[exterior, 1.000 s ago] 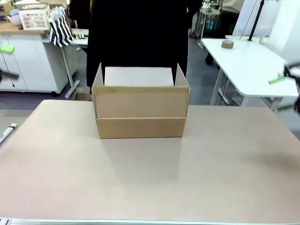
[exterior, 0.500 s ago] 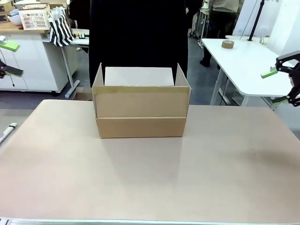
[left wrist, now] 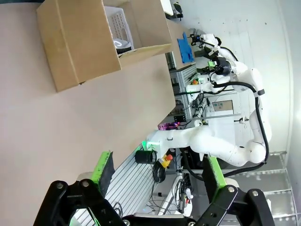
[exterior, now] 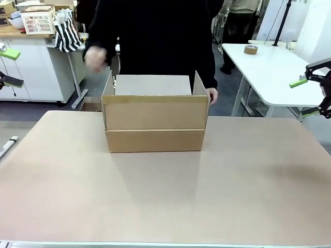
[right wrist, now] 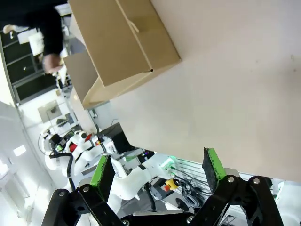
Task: Pack the gift set into the box.
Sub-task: Press and hold the closed box until the human finishes sealing it.
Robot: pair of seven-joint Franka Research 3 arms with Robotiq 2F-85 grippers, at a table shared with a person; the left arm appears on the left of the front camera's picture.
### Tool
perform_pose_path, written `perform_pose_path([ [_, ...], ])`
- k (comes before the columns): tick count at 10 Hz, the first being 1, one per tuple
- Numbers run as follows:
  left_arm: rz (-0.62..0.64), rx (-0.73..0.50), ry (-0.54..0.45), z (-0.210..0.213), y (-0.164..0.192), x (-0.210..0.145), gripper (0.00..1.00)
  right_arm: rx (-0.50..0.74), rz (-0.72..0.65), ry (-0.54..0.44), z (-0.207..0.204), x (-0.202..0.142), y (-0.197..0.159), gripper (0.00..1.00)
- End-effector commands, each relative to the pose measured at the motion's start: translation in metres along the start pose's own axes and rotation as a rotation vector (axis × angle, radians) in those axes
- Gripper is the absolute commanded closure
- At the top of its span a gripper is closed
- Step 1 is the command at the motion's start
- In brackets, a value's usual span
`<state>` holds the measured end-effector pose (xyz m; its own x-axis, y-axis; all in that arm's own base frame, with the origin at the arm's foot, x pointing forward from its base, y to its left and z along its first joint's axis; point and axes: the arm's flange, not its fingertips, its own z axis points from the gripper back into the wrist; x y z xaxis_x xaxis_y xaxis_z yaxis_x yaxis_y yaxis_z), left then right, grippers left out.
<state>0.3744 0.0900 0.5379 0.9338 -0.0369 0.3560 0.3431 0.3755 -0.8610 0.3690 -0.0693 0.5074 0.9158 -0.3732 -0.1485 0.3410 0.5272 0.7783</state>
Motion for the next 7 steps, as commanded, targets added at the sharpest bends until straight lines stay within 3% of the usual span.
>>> perform_pose_path([
  [1,-0.011,-0.018,-0.022,-0.003,-0.0013,-0.0001,0.0,-0.015,0.0,0.013,0.0028,-0.0015,-0.0021,0.0],
  [7,-0.011,-0.018,-0.022,-0.003,-0.0013,-0.0001,0.0,-0.015,0.0,0.013,0.0028,-0.0015,-0.0021,0.0],
])
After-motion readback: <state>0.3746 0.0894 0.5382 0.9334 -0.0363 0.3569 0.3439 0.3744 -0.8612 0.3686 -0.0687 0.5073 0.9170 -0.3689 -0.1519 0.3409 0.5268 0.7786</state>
